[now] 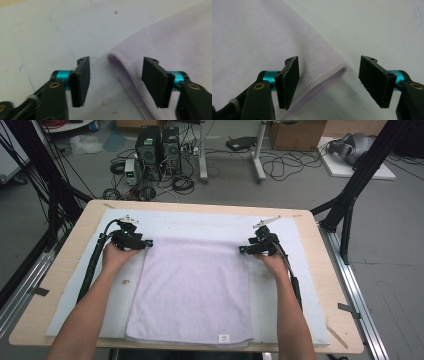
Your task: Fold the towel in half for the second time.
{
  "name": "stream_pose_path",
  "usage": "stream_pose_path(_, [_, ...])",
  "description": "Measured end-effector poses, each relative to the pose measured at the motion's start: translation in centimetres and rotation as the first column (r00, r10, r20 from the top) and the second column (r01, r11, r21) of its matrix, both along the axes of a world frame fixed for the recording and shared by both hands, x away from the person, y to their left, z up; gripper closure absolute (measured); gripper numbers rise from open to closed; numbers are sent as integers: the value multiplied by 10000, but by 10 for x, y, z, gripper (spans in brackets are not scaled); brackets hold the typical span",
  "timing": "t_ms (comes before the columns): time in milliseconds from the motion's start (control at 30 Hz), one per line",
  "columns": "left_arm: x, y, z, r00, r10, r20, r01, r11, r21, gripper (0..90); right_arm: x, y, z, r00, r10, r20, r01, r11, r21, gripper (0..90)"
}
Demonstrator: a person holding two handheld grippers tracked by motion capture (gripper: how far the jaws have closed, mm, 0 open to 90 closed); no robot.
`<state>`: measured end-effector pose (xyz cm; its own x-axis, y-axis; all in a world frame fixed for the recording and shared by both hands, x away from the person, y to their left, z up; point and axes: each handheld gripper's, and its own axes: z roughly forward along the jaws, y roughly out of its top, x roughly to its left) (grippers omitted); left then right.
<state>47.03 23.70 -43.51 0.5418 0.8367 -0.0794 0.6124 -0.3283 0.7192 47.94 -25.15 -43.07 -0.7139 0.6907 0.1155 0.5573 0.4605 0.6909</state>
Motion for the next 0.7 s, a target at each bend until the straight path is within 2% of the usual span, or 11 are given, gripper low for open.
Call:
stream_pose_path(33, [1, -1, -3, 9999, 31, -127, -30, 10000, 50, 396, 1, 0, -2, 9999, -144, -17, 144, 9999, -19, 319])
stream_pose_path(100, [1, -4, -5, 10000, 57, 58, -58, 9996, 274, 420, 4, -1, -8, 9995, -274, -176, 275, 9996, 64, 327])
stream_pose_path(133, [0, -4, -4, 9999, -128, 37, 127, 9998, 147, 474, 4, -1, -11, 9992, -370, -147, 370, 9993, 8, 360])
stream_pose_path(167, [0, -5, -4, 9993, -385, -5, 385, 9993, -19, 602, 3, -2, -11, 9989, -458, 7, 458, 9989, 20, 413])
stream_pose_path(200, [-1, -6, -4, 9984, -561, 14, 560, 9984, 12, 684, 2, -2, -12, 9986, -491, 175, 492, 9988, -51, 464])
stream_pose_path(267, [-1, -8, -4, 9970, -778, 4, 778, 9969, -81, 784, -1, -4, -13, 9989, -410, 236, 405, 9990, 196, 627])
stream_pose_path(300, [-1, -7, -4, 9969, -786, -10, 786, 9968, -116, 812, -2, -4, -13, 9990, -438, 71, 435, 9985, 330, 687])
stream_pose_path(333, [-1, -7, -3, 9972, -744, -53, 743, 9971, -178, 835, -1, -4, -13, 9994, -281, -196, 293, 9977, 609, 777])
stream_pose_path(433, [-3, -5, 0, 9970, -774, -9, 774, 9968, -218, 865, -2, -4, -12, 9987, -43, -515, 87, 9964, 848, 830])
stream_pose_path(533, [-6, -3, 8, 9963, -808, 303, 820, 9957, -423, 870, -4, -2, -4, 9994, 219, -254, -205, 9982, 563, 840])
stream_pose_path(700, [-14, 6, 28, 9902, -1053, 922, 1125, 9906, -779, 872, -12, -6, 25, 9987, 426, 276, -447, 9956, 827, 844])
